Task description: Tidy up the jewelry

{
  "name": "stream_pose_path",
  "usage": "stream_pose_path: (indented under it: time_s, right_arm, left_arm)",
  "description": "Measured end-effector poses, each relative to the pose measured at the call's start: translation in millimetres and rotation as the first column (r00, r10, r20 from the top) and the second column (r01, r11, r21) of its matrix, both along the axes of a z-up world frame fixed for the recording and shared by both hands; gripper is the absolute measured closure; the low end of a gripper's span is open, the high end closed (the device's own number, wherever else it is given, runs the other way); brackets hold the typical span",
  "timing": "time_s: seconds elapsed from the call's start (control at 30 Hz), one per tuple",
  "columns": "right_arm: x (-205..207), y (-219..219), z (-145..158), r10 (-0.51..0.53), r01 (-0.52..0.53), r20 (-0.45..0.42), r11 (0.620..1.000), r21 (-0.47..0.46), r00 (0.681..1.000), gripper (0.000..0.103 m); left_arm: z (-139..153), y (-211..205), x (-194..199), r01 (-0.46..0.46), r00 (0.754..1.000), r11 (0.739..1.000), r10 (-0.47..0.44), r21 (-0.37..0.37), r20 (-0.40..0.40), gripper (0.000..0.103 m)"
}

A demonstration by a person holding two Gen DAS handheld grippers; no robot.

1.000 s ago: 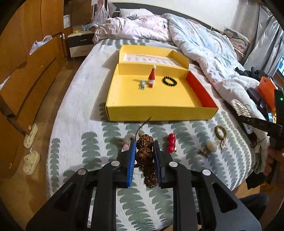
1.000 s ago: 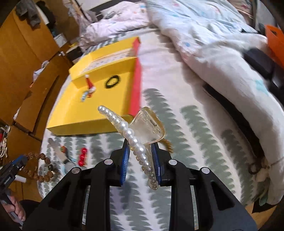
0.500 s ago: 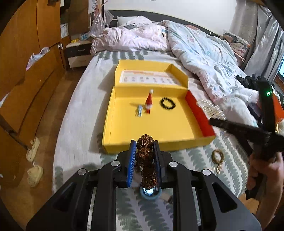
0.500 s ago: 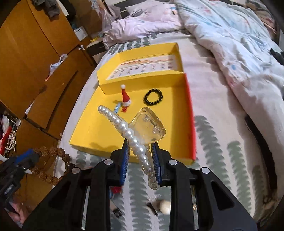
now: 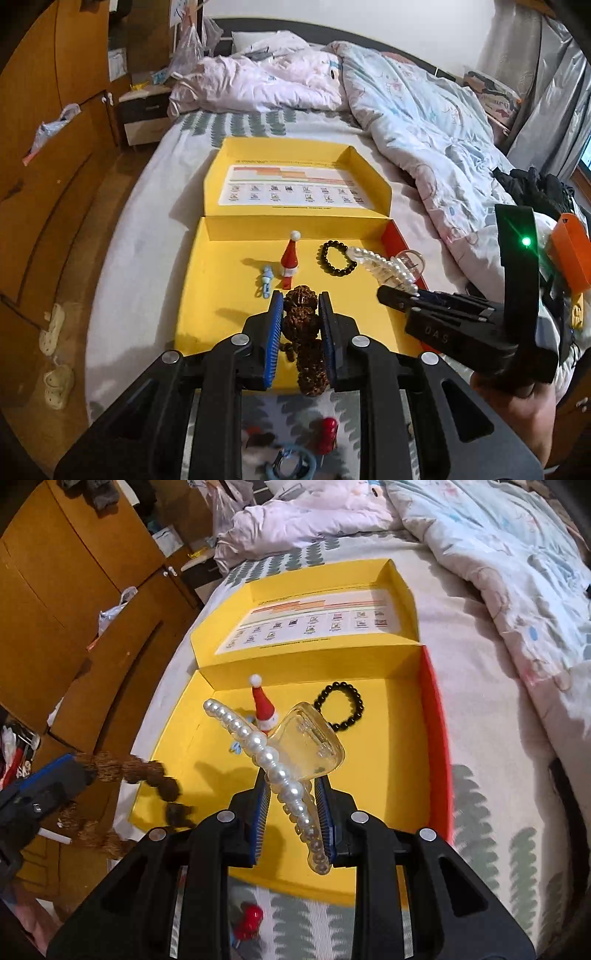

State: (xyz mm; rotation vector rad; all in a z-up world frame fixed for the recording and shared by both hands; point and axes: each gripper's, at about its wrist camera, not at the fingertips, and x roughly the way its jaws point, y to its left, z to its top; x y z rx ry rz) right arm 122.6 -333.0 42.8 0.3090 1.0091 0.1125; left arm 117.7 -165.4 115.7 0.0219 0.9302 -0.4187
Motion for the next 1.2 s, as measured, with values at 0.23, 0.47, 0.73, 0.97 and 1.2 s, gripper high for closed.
stream_pose_path:
  time_s: [0.23, 0.47, 0.73, 0.97, 1.2]
  right_arm:
    - [30.5, 2.5, -42.1, -0.002, 0.001, -0.082, 1.000, -0.009, 0.997, 0.077]
    - [46.4, 1.9, -59.1, -0.006, 0.005, -0.112, 1.000, -0.015, 0.994, 0.077]
    - [47.3, -1.3, -63.1, -0.018, 0.014, -0.118, 1.000, -0.028, 0.993, 0.077]
    - [50.9, 3.2, -69.5, -0.029, 0.021, -0.136, 0.998, -0.062, 0.990, 0.077]
    - [56.2, 3.9, -79.5, -0.029, 0.019, -0.157, 0.998, -0.068, 0.987, 0.077]
  left_arm:
    - [-26.6, -9.8, 28.8, 0.011, 0.998, 1.000, -0.012, -0.018, -0.054, 0.083]
    - [-44.8, -8.3, 43.5, 0.018, 0.992, 0.998, -0.025, -0.061, -0.125, 0.083]
    - [-59.6, -9.6, 54.6, 0.049, 0.982, 0.991, -0.070, -0.123, -0.176, 0.083]
    - [-97.7, 3.2, 70.3, -0.011, 0.972, 0.998, -0.002, -0.054, -0.236, 0.083]
    - [-115.4, 10.7, 75.2, -0.029, 0.965, 0.999, 0.023, -0.020, -0.260, 0.082]
